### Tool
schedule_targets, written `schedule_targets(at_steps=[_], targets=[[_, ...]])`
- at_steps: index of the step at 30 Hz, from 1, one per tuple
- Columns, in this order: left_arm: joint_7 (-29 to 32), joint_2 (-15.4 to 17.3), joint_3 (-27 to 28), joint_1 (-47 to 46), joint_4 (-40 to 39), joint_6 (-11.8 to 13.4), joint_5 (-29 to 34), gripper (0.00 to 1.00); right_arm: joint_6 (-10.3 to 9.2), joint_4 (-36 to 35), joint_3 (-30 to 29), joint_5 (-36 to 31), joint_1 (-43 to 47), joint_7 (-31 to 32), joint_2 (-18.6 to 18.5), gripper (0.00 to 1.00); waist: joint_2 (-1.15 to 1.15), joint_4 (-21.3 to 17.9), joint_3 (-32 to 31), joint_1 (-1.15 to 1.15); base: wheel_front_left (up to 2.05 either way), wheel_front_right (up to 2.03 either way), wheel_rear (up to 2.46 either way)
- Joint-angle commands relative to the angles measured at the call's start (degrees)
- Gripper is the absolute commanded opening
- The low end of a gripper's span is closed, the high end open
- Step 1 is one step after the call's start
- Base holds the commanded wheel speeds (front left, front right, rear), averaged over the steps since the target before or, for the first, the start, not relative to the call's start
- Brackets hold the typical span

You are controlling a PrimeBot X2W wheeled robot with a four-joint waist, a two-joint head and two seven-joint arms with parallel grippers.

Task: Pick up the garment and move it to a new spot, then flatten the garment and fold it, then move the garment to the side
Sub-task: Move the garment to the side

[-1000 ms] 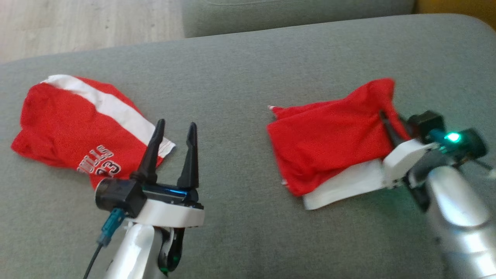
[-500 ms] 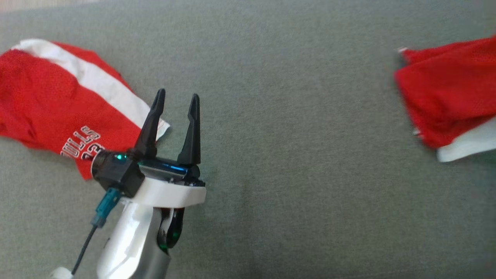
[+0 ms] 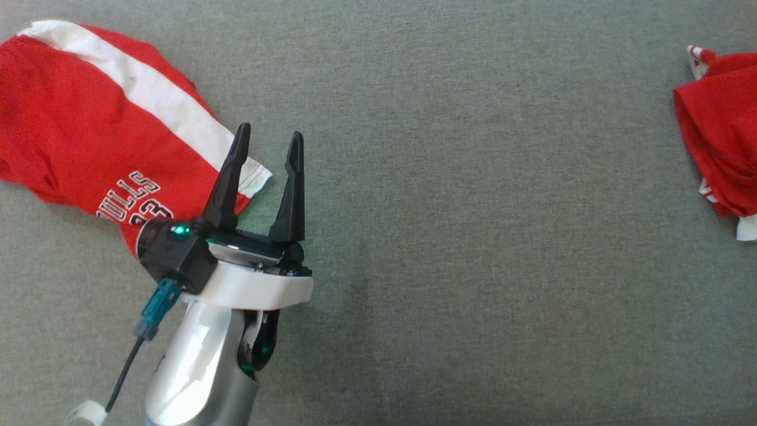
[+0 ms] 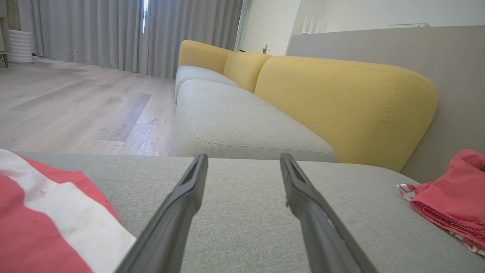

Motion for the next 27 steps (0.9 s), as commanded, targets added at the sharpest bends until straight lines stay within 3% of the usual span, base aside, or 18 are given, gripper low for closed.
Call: schedule_targets(at_steps=[1, 3, 4, 5, 6, 12, 17, 27], targets=[[-0.29, 0.40, 1.72, -1.63, -1.40, -0.15, 0.57, 1.00, -0.05, -2.01, -0.69, -0.59, 1.17, 0.01, -1.36, 0.00, 0.00, -0.36, -0.55, -0.01, 0.00, 0.00, 0.00], [-0.29, 0.40, 1.64, -1.45, -1.12, -0.17, 0.49, 1.00, -0.05, -2.12, -1.53, -0.68, 1.64, 0.43, -0.57, 0.00, 0.00, -0.68, -1.26, -0.01, 0.00, 0.00, 0.00], [-0.29, 0.40, 1.60, -1.33, -0.97, -0.18, 0.43, 1.00, -0.05, -2.27, -1.76, -0.59, 1.86, 0.37, -0.05, 0.20, 0.00, -0.83, -1.71, -0.01, 0.00, 0.00, 0.00], [-0.29, 0.40, 1.58, -1.17, -0.79, -0.18, 0.37, 1.00, -0.05, -2.46, -1.80, -0.27, 2.09, 0.28, 0.62, 0.81, 0.00, -1.01, -2.26, -0.01, 0.00, 0.00, 0.00], [-0.29, 0.40, 1.60, -0.96, -0.62, -0.17, 0.34, 1.00, -0.05, -2.52, -1.96, 0.01, 2.26, 0.39, 1.18, 1.00, 0.00, -1.20, -2.85, -0.01, 0.00, 0.00, 0.00], [-0.29, 0.40, 2.37, 0.64, -0.18, -0.06, 0.27, 1.00, -0.05, -4.39, -1.83, 0.72, 2.73, -0.26, 3.82, 1.00, 0.00, -2.10, -6.81, -0.01, 0.00, 0.00, 0.00], [-0.29, 0.40, 4.25, 3.01, -0.53, 0.42, -0.20, 1.00, -0.05, -8.39, -1.50, 2.29, 3.08, -1.93, 8.12, 1.00, 0.00, -2.55, -11.78, -0.01, 0.00, 0.00, 0.00], [-0.29, 0.40, 9.25, 8.68, -1.35, 0.68, 0.31, 1.00, -0.05, -23.90, -1.90, 7.28, 7.45, -2.10, 23.23, 1.00, 0.00, -1.99, -19.83, -0.01, 0.00, 0.00, 0.00]])
